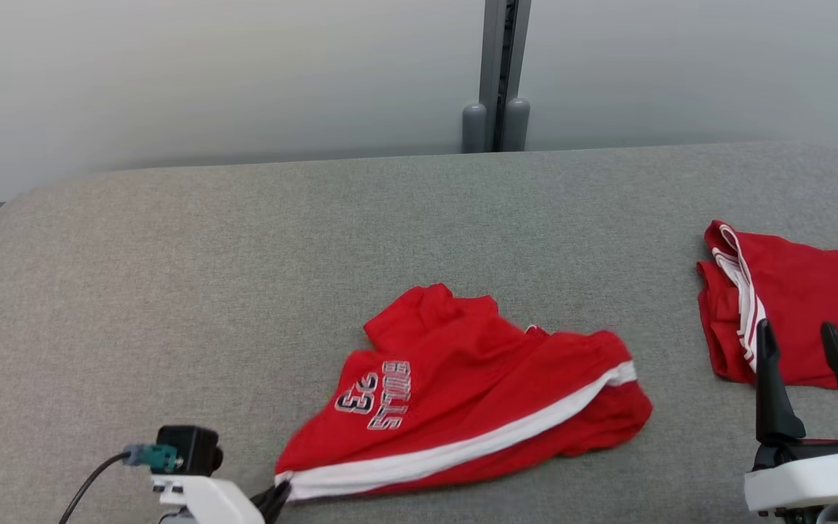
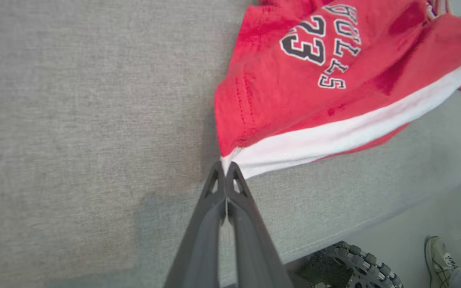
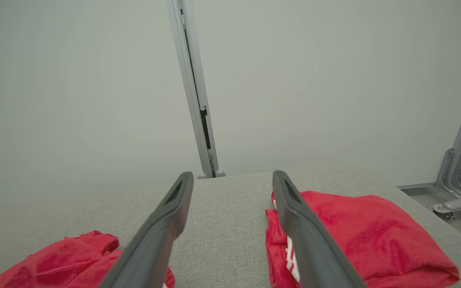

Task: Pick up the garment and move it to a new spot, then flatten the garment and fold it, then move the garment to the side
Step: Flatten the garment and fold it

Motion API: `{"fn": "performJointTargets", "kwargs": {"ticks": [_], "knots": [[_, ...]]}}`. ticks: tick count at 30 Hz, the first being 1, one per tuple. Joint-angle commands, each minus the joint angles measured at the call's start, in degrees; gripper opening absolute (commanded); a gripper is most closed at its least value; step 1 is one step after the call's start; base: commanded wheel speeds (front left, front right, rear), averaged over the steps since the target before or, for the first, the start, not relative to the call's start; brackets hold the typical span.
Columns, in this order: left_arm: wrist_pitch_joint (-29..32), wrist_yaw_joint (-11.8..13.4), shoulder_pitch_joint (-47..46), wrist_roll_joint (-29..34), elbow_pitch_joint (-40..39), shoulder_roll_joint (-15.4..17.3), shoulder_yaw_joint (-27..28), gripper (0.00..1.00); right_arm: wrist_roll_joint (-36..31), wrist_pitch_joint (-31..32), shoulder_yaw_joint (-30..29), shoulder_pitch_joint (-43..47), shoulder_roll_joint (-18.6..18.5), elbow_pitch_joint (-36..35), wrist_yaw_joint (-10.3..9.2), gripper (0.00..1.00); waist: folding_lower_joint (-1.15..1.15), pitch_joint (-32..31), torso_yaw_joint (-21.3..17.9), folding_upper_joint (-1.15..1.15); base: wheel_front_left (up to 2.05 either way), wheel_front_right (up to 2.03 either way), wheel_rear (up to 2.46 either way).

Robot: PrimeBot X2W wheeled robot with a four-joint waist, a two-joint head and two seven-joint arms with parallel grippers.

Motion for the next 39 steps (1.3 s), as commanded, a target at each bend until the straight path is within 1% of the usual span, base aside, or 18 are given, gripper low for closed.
{"fn": "performJointTargets", "kwargs": {"ticks": [1,3,7,8,9,10,11,12,14,19,24,29,35,39], "knots": [[-0.52,0.58,0.84,0.29,0.85,0.30,0.25,0.00,-0.26,0.19,-0.22,0.64,-0.24,0.04,0.05,1.00,0.00,-0.03,0.03,0.00,0.00,0.00,0.00],[-1.13,0.54,1.44,0.61,2.31,-0.02,-0.12,0.00,-0.25,0.47,-0.24,0.74,-0.25,0.29,0.05,1.00,0.00,0.12,0.04,0.00,0.00,0.00,0.00],[-3.10,-1.03,0.90,-0.05,6.66,-1.97,-0.45,0.00,-0.33,0.98,-0.18,0.70,-0.25,0.59,0.05,1.00,0.00,0.22,0.24,0.00,0.00,0.00,0.00],[-3.73,-1.26,0.37,-0.02,7.83,-2.46,-0.42,0.04,-0.37,1.02,-0.10,0.62,-0.25,0.64,0.05,1.00,0.00,0.22,0.26,0.00,0.00,0.00,0.00],[-4.24,-1.65,-0.05,0.35,9.06,-2.75,-0.53,0.27,-0.40,1.20,0.02,0.53,-0.24,0.69,0.05,1.00,0.00,0.19,0.24,0.00,0.00,0.00,0.00],[-4.81,-1.85,-0.40,0.59,10.05,-3.16,-0.70,0.74,-0.46,1.29,0.03,0.47,-0.25,0.71,0.05,1.00,0.00,0.14,0.23,0.00,0.00,0.00,0.00],[-5.36,-2.05,-0.65,0.27,10.81,-3.75,-0.46,1.00,-0.50,1.42,0.05,0.46,-0.24,0.69,0.05,1.00,0.00,0.06,0.27,0.00,0.00,0.00,0.00],[-5.66,-2.33,-0.78,-0.05,11.38,-4.12,-0.43,1.00,-0.55,1.51,0.03,0.52,-0.24,0.67,0.05,1.00,0.00,-0.03,0.32,0.00,0.00,0.00,0.00],[-6.31,-2.59,-1.24,0.42,12.02,-3.66,-0.23,1.00,-0.69,1.80,-0.12,0.77,-0.25,0.54,0.05,1.00,0.00,-0.21,0.44,0.00,0.00,0.00,0.00],[-9.26,-1.52,-1.46,1.28,10.27,-2.92,1.60,1.00,-0.68,1.91,-0.57,1.20,-0.25,0.08,0.05,1.00,0.00,-0.72,0.62,0.00,0.00,0.00,0.00],[-16.86,1.30,-2.20,4.23,4.84,-1.81,5.72,1.00,-0.63,1.50,-0.47,1.79,-0.24,-0.79,0.05,1.00,0.00,-1.40,1.13,0.00,0.00,0.00,0.00],[-26.74,3.54,-2.70,8.02,0.48,-2.38,9.27,1.00,-1.23,1.00,0.04,2.04,-0.25,-2.02,0.05,1.00,0.00,-2.46,1.47,0.00,0.00,0.00,0.00],[-34.90,4.57,-1.13,11.70,-2.32,-2.63,10.55,1.00,-0.99,-0.49,1.41,2.41,-1.30,-3.83,0.05,1.00,0.00,-3.29,1.45,0.00,0.00,0.00,0.00],[-37.58,5.31,0.06,13.11,-2.51,-2.91,11.18,1.00,-0.57,-0.73,1.71,3.54,-1.69,-4.03,0.05,1.00,0.00,-3.72,1.56,0.00,0.00,0.00,0.00]]}}
